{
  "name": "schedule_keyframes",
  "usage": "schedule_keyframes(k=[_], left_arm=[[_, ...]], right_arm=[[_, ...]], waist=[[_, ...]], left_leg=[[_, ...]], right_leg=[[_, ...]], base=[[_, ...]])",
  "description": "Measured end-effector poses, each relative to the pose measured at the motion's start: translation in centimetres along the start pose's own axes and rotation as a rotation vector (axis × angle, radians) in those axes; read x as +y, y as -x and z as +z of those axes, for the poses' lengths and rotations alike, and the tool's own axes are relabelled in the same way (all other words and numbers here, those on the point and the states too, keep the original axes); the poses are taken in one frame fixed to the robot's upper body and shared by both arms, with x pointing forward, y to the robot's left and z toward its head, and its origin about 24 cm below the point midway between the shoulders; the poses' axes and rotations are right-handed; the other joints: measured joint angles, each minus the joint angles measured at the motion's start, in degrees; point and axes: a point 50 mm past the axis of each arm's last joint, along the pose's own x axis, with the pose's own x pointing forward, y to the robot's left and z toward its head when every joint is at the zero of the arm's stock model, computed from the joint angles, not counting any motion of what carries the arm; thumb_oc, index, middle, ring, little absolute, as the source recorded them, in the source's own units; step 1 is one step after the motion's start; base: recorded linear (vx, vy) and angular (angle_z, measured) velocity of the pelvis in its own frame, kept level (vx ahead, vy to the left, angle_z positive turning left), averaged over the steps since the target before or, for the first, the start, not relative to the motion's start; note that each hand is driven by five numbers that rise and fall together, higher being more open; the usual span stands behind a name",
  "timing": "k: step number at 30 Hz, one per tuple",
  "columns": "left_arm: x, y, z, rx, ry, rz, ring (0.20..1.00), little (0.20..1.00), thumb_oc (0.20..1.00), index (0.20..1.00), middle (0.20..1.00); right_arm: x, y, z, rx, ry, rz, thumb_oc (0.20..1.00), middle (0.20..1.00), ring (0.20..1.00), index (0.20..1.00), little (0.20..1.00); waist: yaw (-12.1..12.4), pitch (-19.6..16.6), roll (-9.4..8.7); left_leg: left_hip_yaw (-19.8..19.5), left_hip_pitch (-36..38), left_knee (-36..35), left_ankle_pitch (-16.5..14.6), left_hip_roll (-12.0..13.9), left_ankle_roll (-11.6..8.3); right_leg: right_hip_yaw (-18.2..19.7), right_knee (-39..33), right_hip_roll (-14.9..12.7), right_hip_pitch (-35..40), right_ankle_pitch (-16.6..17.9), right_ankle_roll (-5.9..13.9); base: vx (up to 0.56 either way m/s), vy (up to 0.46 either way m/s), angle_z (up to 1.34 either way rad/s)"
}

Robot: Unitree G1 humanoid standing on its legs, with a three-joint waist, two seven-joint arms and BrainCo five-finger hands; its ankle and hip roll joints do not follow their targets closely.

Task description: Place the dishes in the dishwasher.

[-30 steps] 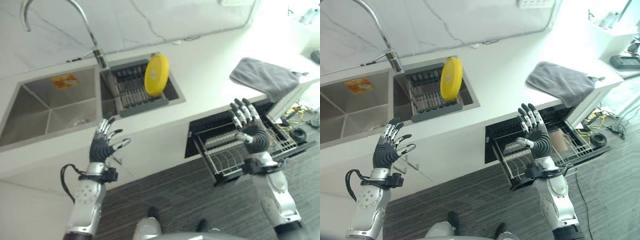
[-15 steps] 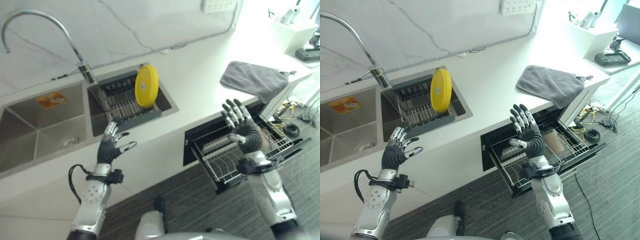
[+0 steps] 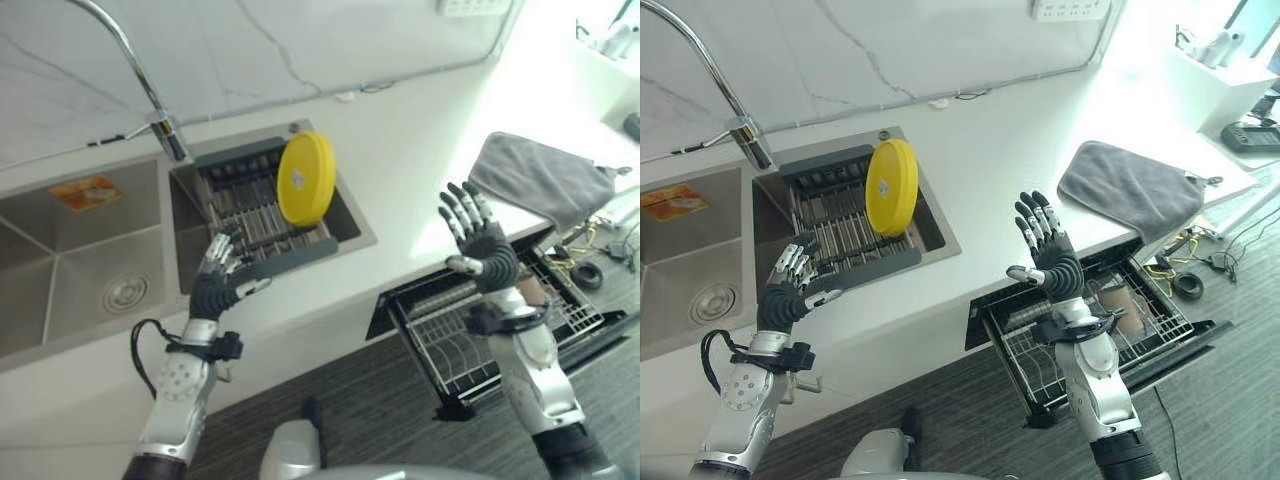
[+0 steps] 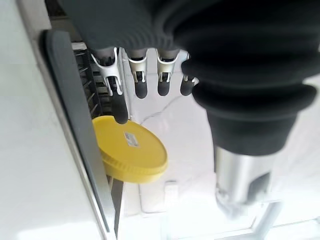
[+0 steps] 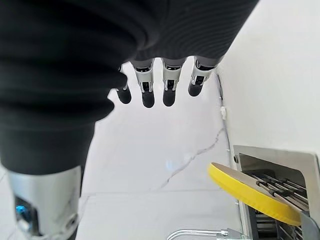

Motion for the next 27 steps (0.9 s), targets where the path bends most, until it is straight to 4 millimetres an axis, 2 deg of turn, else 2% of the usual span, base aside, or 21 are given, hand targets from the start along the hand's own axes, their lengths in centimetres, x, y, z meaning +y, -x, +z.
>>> schedule_keyframes(k=[1, 4, 6, 9, 11, 13, 17, 22, 27], left_arm=[[0.0, 0.0, 0.2, -0.017, 0.0, 0.001, 1.0, 1.0, 1.0, 1.0, 1.0], [0.0, 0.0, 0.4, -0.035, 0.001, 0.001, 1.0, 1.0, 1.0, 1.0, 1.0], [0.0, 0.0, 0.4, -0.037, 0.003, 0.001, 1.0, 1.0, 1.0, 1.0, 1.0], [-0.1, -0.1, 0.7, -0.05, 0.005, -0.004, 1.0, 1.0, 1.0, 1.0, 1.0], [-0.2, -0.2, 1.1, -0.069, 0.005, -0.016, 1.0, 1.0, 1.0, 1.0, 1.0], [0.0, -0.3, 1.2, -0.077, 0.002, -0.025, 1.0, 1.0, 1.0, 1.0, 1.0], [-0.3, -0.7, 1.4, -0.095, 0.007, -0.039, 1.0, 1.0, 1.0, 1.0, 1.0], [-1.3, -2.7, 2.5, -0.181, 0.022, -0.081, 1.0, 1.0, 1.0, 1.0, 1.0], [-1.6, -2.9, 2.7, -0.188, 0.018, -0.117, 1.0, 1.0, 1.0, 1.0, 1.0]], right_arm=[[0.0, -0.1, 0.1, -0.003, 0.0, 0.004, 1.0, 1.0, 1.0, 1.0, 1.0], [0.5, -0.9, 0.2, -0.017, -0.005, 0.013, 1.0, 1.0, 1.0, 1.0, 1.0], [0.9, -2.0, 0.5, -0.035, -0.016, 0.02, 1.0, 1.0, 1.0, 1.0, 1.0], [0.7, -3.1, 0.0, 0.007, -0.02, 0.0, 1.0, 1.0, 1.0, 1.0, 1.0], [0.7, -3.3, -0.2, 0.034, -0.03, -0.015, 1.0, 1.0, 1.0, 1.0, 1.0], [0.4, -3.3, -0.2, 0.043, -0.028, -0.033, 1.0, 1.0, 1.0, 1.0, 1.0], [0.5, -3.4, 0.0, 0.043, -0.052, -0.032, 1.0, 1.0, 1.0, 1.0, 1.0], [0.3, -3.5, 0.0, 0.041, -0.067, -0.063, 1.0, 1.0, 1.0, 1.0, 1.0], [0.0, -5.4, 0.6, 0.015, -0.056, -0.101, 1.0, 1.0, 1.0, 1.0, 1.0]], waist=[[0.34, 0.0, 0.12], [1.03, -0.05, 0.39], [2.5, -0.15, 1.29], [3.05, -0.24, 1.78], [3.97, -0.26, 1.87], [3.74, -0.25, 1.91], [3.67, -0.24, 1.94], [2.26, -0.25, 1.97], [2.74, -0.24, 2.02]], left_leg=[[-0.24, -0.14, -0.07, 0.19, 0.54, -0.64], [-1.38, -0.74, -0.79, 1.11, 1.25, -1.92], [-1.55, -0.76, -1.25, 1.77, 1.34, -1.92], [-3.4, -0.57, -1.96, 2.79, 0.09, -0.87], [-2.92, -0.64, -1.94, 2.83, -0.23, -0.81], [-3.04, -0.86, -1.84, 2.89, -0.71, -0.74], [-3.12, -1.59, -1.25, 2.65, -0.91, -0.41], [-2.75, -1.95, -0.56, 1.46, -1.6, 0.4], [-3.25, -2.5, 0.33, 1.16, -2.43, 0.85]], right_leg=[[-0.18, -0.01, 0.46, -0.01, -0.38, -0.82], [-1.36, 0.08, 1.41, -0.29, -0.57, -1.38], [-1.46, 0.08, 1.78, -0.34, -0.49, -1.62], [-3.0, -0.04, 1.76, 0.62, 0.06, -0.8], [-3.73, -0.14, 1.69, 1.41, 0.03, -0.83], [-6.24, -0.17, 1.54, 2.45, -0.16, -0.76], [-6.55, 1.17, 1.2, 1.91, -1.04, -1.06], [-7.4, 1.88, 0.37, 2.53, -1.32, -0.9], [-7.86, 2.14, -0.33, 2.91, -1.34, -0.94]], base=[[-0.06, -0.073, 0.06], [-0.02, -0.045, 0.2], [0.01, -0.024, 0.12], [0.04, 0.007, 0.23], [0.02, 0.015, 0.21], [-0.01, 0.02, 0.39], [0.03, 0.028, 0.15], [0.06, 0.011, 0.08], [0.07, 0.012, 0.09]])
